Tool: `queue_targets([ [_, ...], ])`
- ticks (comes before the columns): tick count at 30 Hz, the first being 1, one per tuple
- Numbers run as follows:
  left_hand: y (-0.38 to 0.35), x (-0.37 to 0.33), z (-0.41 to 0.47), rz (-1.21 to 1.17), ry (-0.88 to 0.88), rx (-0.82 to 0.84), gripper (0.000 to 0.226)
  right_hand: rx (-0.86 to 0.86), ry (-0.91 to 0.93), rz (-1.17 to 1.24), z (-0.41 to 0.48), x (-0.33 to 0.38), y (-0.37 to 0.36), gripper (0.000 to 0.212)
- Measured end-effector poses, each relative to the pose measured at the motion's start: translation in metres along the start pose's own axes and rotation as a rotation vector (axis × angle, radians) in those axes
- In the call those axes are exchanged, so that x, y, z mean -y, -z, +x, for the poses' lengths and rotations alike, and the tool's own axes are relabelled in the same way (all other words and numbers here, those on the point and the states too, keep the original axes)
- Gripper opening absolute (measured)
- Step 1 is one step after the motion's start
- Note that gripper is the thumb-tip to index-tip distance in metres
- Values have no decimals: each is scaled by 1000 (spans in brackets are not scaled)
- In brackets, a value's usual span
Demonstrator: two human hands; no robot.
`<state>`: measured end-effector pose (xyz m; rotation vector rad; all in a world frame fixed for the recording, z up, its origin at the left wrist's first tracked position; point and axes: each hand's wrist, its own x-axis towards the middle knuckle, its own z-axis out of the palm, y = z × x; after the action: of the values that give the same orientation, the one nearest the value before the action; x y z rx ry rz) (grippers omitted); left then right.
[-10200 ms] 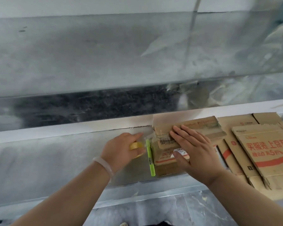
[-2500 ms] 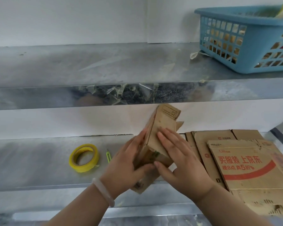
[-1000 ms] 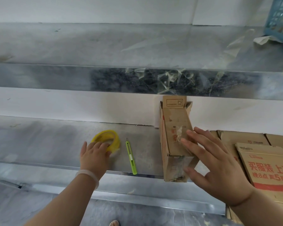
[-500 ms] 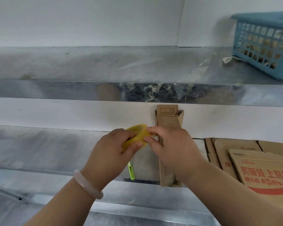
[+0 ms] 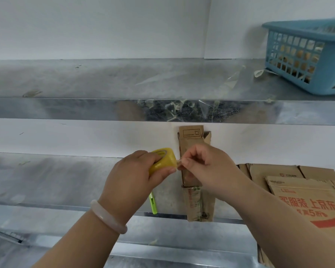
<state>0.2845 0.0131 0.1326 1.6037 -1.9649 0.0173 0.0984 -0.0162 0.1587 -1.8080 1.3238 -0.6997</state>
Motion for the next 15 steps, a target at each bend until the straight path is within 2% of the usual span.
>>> queue_targets([
  [4,8,1,9,48,55,34,88,27,-63,393,-5,5,3,12],
  [6,10,-3,13,44,46,37,83,11,-120,610,-3,6,4,10],
  [8,11,-7,15,52,56,39,73,19,-190,713,-2,8,6,10],
  [10,12,-9,16,53,70,39,69,66,-194,676,-2,7,8,12],
  [12,13,-10,17,19,72,50,66,99,-160,541,-3,5,10,16],
  [15,16,-10,16,-98,90,157,55,74,-116,374,-3,4,12,9],
])
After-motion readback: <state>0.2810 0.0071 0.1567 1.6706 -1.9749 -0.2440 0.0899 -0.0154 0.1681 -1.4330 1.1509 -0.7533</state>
